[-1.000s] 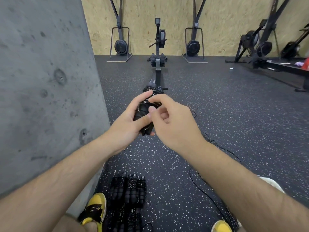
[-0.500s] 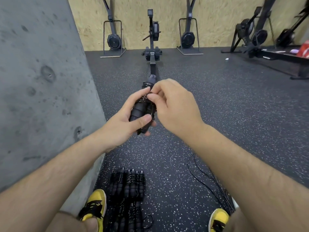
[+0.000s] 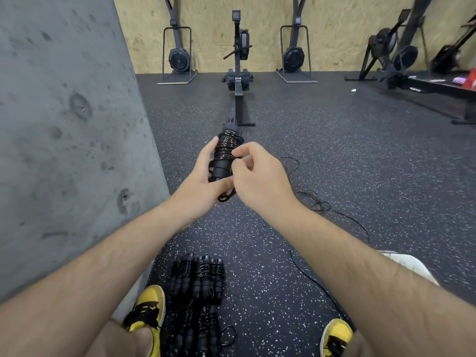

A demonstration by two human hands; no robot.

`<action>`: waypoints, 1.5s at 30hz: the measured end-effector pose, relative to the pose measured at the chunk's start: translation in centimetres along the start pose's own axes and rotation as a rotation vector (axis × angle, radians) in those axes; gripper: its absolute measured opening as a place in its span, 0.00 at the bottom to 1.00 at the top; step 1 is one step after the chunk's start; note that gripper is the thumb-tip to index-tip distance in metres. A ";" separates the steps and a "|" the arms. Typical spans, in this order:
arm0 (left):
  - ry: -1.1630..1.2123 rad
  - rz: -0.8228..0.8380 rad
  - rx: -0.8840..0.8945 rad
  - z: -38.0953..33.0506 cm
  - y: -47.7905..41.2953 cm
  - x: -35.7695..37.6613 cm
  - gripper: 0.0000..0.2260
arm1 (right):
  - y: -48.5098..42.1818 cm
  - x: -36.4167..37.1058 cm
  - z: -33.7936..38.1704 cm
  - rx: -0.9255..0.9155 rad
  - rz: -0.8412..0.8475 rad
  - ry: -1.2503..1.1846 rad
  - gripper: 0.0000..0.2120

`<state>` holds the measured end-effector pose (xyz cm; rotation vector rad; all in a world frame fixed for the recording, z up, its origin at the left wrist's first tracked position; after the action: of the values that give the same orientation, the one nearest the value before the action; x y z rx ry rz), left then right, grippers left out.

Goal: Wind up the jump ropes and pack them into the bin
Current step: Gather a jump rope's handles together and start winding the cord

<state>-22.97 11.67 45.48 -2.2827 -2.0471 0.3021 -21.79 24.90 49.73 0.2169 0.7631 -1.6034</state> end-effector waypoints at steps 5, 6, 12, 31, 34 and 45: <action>-0.094 -0.072 0.093 -0.6 0.0 -1.3 0.36 | 0.1 1.5 -0.1 0.027 -0.009 -0.004 0.18; -0.103 -0.088 0.119 -0.7 0.1 -1.6 0.34 | 0.0 1.7 -0.1 0.031 -0.015 -0.014 0.21; -0.164 -0.180 0.183 -0.6 0.6 -4.3 0.32 | -0.9 3.8 -0.6 0.049 0.007 -0.047 0.18; -0.049 -0.333 -0.278 19.0 3.4 -7.4 0.18 | 5.4 20.4 -11.8 0.398 0.400 -0.155 0.23; -0.072 -0.301 -0.388 24.8 5.3 -6.4 0.15 | 8.3 23.4 -16.7 0.480 0.436 -0.131 0.20; -0.357 -0.311 -0.721 41.6 17.7 -6.6 0.16 | 22.2 34.0 -26.9 0.761 0.693 -0.123 0.20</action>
<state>-14.00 -0.47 2.32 -2.2918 -3.0514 -0.0787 -15.31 13.08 2.92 0.8250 -0.0724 -1.1459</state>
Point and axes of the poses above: each hand's wrist, its own y-axis away from the middle knuckle, its own x-axis out of the palm, z = x × y, the point moved 9 cm from there along -y, towards the middle knuckle, and after that the axes turned 8 degrees about y, right-handed, at the moved point
